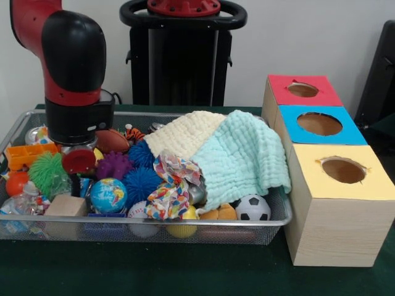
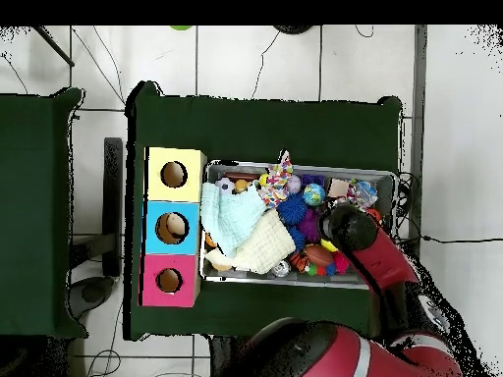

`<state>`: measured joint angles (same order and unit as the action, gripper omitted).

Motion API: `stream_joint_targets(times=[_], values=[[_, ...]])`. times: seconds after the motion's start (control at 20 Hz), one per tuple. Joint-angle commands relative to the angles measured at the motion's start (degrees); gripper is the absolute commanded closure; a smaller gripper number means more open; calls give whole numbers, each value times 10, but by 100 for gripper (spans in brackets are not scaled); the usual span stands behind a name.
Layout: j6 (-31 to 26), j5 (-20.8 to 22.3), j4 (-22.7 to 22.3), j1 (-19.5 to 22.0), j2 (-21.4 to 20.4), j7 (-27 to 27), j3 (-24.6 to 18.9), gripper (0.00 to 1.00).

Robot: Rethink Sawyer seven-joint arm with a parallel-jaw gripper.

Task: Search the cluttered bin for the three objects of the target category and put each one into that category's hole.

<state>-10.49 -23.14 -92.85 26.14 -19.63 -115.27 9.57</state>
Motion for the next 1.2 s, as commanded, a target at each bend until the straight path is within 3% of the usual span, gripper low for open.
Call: stream_joint_targets(times=[0.05, 0.35, 0.85, 1.2], values=[[-83, 42, -52, 9, -93, -18, -55, 100], [-75, 83, -81, 6, -153, 1, -56, 100], [-128, 122, -121, -14, -233, 1, -61, 100], [-92, 152, -163, -9, -274, 14, -100, 100]])
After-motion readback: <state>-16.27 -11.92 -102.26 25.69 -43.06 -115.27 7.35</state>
